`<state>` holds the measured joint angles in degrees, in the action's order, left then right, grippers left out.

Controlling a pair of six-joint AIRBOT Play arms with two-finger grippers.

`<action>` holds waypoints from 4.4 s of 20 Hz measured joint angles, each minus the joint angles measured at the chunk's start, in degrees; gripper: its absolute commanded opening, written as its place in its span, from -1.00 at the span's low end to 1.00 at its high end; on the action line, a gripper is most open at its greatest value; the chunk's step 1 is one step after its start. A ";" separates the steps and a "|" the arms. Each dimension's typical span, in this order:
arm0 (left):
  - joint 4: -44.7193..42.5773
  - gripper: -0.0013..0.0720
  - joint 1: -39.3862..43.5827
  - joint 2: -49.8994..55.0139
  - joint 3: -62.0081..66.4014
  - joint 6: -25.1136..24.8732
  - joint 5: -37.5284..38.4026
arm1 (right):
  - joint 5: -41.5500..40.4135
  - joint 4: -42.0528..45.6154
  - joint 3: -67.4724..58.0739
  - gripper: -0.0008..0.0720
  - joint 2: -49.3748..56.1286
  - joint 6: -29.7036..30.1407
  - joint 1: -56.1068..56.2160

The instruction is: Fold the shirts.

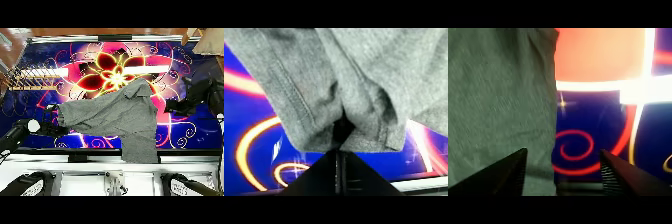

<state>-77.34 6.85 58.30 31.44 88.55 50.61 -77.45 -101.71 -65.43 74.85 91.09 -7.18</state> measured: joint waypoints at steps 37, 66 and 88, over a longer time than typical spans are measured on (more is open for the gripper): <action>0.37 -0.89 -10.43 -22.47 81.99 -9.05 0.63 | 28.65 -10.51 -39.74 -0.78 -37.66 8.90 1.90; -2.80 -0.81 -10.49 16.26 40.37 0.59 3.93 | 20.85 -5.84 -33.31 -0.07 21.57 -15.56 7.08; 14.08 0.61 -8.39 4.09 5.05 -1.99 26.14 | -8.28 -0.02 -5.33 0.64 2.49 2.49 -10.60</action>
<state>-63.26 -1.54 62.39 36.49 86.56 76.75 -85.73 -101.73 -70.76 77.34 93.58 -17.78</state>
